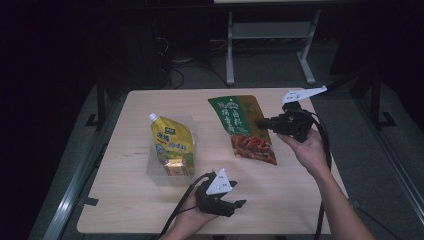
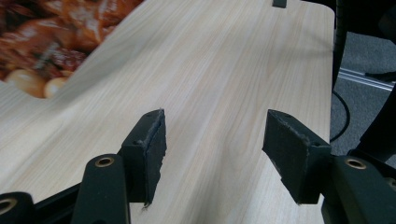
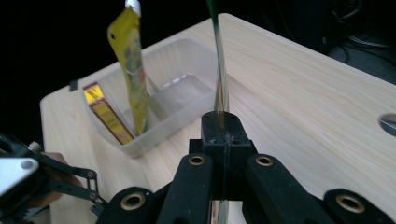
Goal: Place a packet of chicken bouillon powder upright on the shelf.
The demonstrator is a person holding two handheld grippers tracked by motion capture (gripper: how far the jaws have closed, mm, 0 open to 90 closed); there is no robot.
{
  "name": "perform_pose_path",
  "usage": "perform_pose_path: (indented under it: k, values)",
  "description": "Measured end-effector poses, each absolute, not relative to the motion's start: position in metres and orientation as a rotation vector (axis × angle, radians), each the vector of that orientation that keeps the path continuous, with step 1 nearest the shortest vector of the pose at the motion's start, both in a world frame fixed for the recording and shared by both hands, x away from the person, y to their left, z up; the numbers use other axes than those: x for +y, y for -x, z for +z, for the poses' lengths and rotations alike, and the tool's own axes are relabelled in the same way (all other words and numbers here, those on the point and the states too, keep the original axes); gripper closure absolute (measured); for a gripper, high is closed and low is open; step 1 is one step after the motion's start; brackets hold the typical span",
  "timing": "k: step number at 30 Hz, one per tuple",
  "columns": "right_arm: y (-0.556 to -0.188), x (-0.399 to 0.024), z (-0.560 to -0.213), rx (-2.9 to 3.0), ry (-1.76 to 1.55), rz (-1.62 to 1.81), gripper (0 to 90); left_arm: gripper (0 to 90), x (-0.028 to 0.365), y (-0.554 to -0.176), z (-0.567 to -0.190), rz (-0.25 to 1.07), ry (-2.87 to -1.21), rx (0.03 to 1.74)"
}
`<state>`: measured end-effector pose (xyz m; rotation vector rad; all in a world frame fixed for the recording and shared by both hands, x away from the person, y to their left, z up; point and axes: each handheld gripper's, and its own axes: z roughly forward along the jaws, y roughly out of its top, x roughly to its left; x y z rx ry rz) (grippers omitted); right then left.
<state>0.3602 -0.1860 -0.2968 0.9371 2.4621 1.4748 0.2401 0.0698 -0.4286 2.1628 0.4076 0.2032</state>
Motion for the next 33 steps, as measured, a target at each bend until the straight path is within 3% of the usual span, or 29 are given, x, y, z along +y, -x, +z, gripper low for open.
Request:
perform_pose_path:
  k: [33]
  values:
    - [-0.418, -0.097, -0.269, 2.532, -0.717, 1.638, 90.0, 32.0, 0.080, -0.236, -0.438, 0.179, -2.141, 0.422]
